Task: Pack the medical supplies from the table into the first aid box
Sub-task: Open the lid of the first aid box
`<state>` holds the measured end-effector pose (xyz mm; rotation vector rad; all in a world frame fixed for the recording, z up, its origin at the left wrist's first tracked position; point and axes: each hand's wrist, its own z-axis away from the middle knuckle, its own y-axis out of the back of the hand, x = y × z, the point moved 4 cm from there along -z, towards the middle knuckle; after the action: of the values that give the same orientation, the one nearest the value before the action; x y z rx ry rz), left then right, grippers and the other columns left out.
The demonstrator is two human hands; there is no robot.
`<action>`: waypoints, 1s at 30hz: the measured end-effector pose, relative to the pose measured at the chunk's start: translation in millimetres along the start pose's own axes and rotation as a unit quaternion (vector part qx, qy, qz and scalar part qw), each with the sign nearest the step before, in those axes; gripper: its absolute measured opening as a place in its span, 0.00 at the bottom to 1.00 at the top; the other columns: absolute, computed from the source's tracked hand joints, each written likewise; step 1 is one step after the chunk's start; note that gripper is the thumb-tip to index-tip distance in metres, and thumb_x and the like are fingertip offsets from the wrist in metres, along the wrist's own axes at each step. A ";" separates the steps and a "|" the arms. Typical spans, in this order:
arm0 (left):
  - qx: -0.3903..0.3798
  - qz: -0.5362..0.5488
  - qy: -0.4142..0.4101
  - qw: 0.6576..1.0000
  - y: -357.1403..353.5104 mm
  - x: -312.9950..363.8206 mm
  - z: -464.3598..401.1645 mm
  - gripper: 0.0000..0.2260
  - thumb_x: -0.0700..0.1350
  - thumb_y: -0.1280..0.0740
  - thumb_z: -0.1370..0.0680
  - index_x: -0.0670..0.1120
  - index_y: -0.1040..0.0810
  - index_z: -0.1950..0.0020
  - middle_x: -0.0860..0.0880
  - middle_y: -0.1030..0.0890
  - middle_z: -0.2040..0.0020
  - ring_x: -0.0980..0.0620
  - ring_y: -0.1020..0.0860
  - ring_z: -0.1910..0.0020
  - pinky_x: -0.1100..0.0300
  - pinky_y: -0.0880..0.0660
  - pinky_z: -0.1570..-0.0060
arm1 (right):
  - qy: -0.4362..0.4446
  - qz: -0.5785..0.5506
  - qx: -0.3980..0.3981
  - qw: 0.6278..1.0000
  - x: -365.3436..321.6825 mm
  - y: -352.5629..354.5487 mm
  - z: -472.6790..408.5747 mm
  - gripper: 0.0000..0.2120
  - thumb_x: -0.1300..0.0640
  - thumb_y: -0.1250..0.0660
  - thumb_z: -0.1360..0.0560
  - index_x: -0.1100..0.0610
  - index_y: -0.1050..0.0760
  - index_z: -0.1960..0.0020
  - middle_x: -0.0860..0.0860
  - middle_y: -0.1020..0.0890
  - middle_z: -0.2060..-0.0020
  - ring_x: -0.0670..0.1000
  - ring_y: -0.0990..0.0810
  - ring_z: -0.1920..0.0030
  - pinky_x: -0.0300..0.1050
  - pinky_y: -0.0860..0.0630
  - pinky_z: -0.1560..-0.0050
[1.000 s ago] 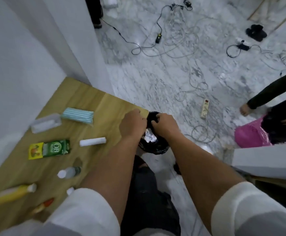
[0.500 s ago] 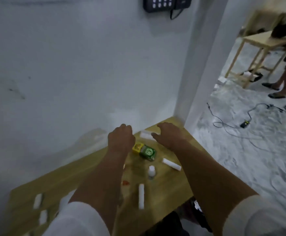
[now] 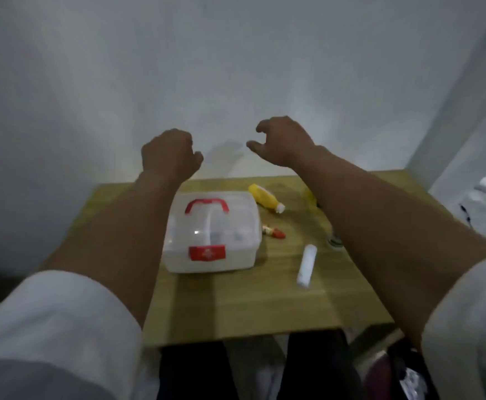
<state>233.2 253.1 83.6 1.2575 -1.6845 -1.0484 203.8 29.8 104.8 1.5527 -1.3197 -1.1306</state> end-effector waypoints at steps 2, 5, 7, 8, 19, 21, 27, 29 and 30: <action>-0.003 0.061 0.042 0.997 3.4 -19.5 35.8 0.21 0.57 0.32 0.20 0.47 0.18 0.32 0.44 0.19 0.34 0.40 0.21 0.35 0.48 0.25 0.40 | 0.007 -0.040 0.010 0.999 -18.1 -7.6 29.9 0.26 0.41 0.34 0.20 0.57 0.22 0.30 0.55 0.19 0.34 0.58 0.24 0.32 0.50 0.27 0.34; -0.040 0.119 0.049 0.991 -0.4 -43.0 82.2 0.24 0.60 0.31 0.20 0.47 0.19 0.30 0.46 0.20 0.31 0.43 0.22 0.32 0.48 0.25 0.37 | 0.025 -0.065 -0.010 0.998 -38.4 -24.5 77.2 0.24 0.42 0.33 0.20 0.55 0.22 0.31 0.54 0.19 0.34 0.56 0.23 0.32 0.52 0.26 0.33; -0.051 0.161 0.046 0.984 -3.9 -54.4 104.1 0.27 0.62 0.31 0.21 0.47 0.20 0.29 0.46 0.20 0.30 0.44 0.21 0.33 0.49 0.25 0.38 | 0.040 -0.080 -0.010 0.996 -47.0 -33.1 102.3 0.23 0.42 0.34 0.20 0.53 0.22 0.31 0.53 0.20 0.34 0.56 0.23 0.33 0.52 0.26 0.34; -0.056 0.181 0.044 0.981 -5.9 -57.5 113.7 0.28 0.64 0.32 0.21 0.47 0.21 0.27 0.46 0.20 0.29 0.44 0.21 0.33 0.50 0.24 0.38 | 0.049 -0.086 -0.003 0.995 -50.4 -37.0 113.4 0.23 0.41 0.34 0.20 0.52 0.23 0.31 0.52 0.20 0.34 0.55 0.23 0.33 0.52 0.26 0.34; -0.091 0.421 0.018 0.902 -24.3 -57.0 194.2 0.42 0.60 0.21 0.28 0.62 0.39 0.20 0.62 0.31 0.32 0.58 0.31 0.34 0.58 0.31 0.41 | 0.168 0.034 0.039 0.984 -75.7 -95.4 170.1 0.44 0.31 0.31 0.31 0.50 0.35 0.21 0.56 0.29 0.25 0.62 0.33 0.23 0.65 0.32 0.28; -0.094 0.424 -0.005 0.901 -31.1 -57.2 197.7 0.45 0.59 0.18 0.32 0.68 0.44 0.25 0.65 0.31 0.33 0.59 0.30 0.34 0.60 0.29 0.43 | 0.172 0.029 0.063 0.983 -76.1 -96.7 170.3 0.42 0.34 0.29 0.30 0.51 0.33 0.21 0.57 0.27 0.26 0.63 0.31 0.25 0.66 0.29 0.32; -0.051 0.436 -0.008 0.899 -45.2 -64.6 199.2 0.48 0.62 0.17 0.36 0.68 0.41 0.23 0.73 0.29 0.36 0.58 0.26 0.34 0.55 0.22 0.41 | 0.220 0.033 0.137 0.965 -71.9 -100.4 175.0 0.37 0.34 0.35 0.23 0.51 0.34 0.20 0.58 0.28 0.25 0.63 0.31 0.25 0.65 0.29 0.32; -0.036 0.444 0.009 0.895 -47.0 -61.6 202.0 0.46 0.68 0.19 0.37 0.68 0.39 0.24 0.70 0.26 0.37 0.58 0.24 0.36 0.53 0.21 0.42 | 0.237 0.042 0.143 0.960 -71.7 -100.9 177.6 0.37 0.33 0.36 0.22 0.50 0.36 0.19 0.59 0.31 0.24 0.63 0.33 0.23 0.65 0.31 0.30; -0.027 0.445 0.019 0.895 -46.9 -59.5 204.2 0.45 0.69 0.20 0.37 0.70 0.40 0.26 0.71 0.26 0.38 0.59 0.24 0.38 0.53 0.22 0.44 | 0.242 0.039 0.146 0.958 -71.3 -101.1 178.5 0.37 0.33 0.36 0.22 0.50 0.36 0.19 0.59 0.31 0.23 0.63 0.34 0.23 0.65 0.31 0.29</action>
<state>74.4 336.2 -40.1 0.3423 -1.8751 -0.4853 57.6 111.8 -33.2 1.8242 -1.2280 -0.4671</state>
